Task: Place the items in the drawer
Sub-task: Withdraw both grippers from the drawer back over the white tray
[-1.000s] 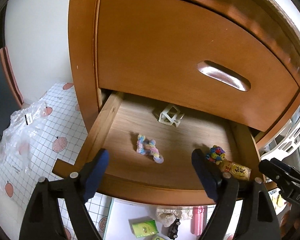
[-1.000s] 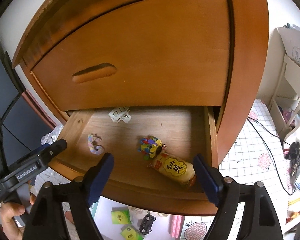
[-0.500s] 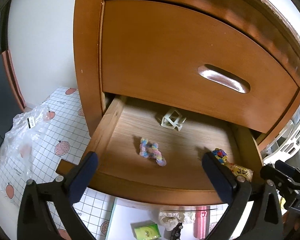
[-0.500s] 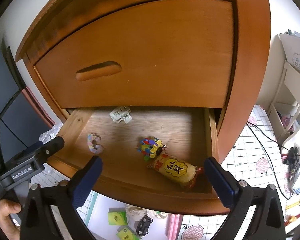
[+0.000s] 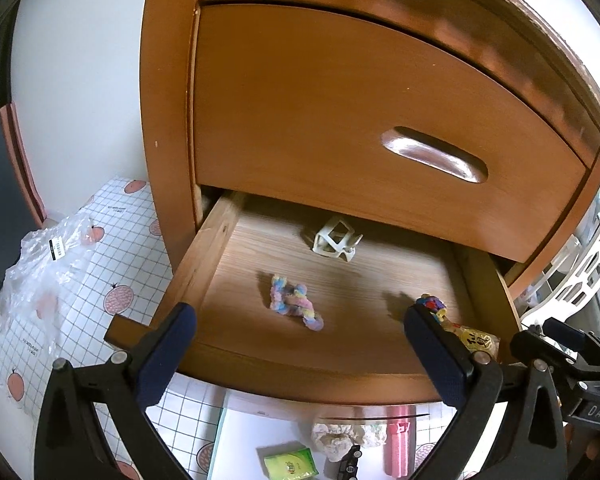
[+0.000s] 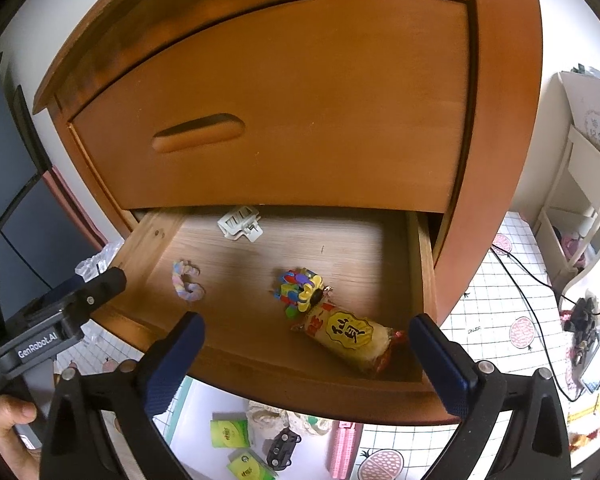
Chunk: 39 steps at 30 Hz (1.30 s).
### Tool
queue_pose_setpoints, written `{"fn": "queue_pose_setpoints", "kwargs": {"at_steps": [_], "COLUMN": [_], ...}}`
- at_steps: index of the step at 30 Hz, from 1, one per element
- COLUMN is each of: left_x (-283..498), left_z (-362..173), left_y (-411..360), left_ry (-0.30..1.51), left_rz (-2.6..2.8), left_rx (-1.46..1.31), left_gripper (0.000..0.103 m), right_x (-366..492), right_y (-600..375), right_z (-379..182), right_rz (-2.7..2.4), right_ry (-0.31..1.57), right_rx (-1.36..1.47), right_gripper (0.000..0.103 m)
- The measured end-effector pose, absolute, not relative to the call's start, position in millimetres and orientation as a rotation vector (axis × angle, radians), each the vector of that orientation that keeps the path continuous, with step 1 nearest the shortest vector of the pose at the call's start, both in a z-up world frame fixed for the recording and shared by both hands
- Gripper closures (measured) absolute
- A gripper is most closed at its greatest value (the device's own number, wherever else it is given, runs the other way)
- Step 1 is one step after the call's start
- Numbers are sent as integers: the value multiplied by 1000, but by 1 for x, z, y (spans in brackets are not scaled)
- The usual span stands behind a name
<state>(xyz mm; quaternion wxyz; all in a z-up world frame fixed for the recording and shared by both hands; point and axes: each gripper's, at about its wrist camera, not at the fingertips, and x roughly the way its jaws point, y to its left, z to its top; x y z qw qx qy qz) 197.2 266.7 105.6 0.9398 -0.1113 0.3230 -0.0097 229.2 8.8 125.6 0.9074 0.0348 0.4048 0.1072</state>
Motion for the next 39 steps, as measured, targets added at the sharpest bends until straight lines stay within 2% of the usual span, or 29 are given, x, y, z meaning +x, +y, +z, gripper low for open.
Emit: {"fn": "queue_pose_setpoints", "kwargs": {"at_steps": [7, 17, 25, 39], "left_x": [185, 121, 96, 104], "left_z": [117, 128, 83, -27], "left_y": [262, 250, 252, 259], "left_ry": [621, 493, 550, 749], "left_rz": [-45, -165, -173, -118], "left_rx": [-208, -160, -165, -305], "left_gripper": [0, 0, 0, 0], "right_x": [220, 155, 129, 128], "right_y": [5, 3, 7, 10], "right_z": [139, 152, 99, -24], "right_rz": [228, 334, 378, 322], "right_ry": [794, 647, 739, 984], "right_rx": [74, 63, 75, 128], "right_gripper": [0, 0, 0, 0]}}
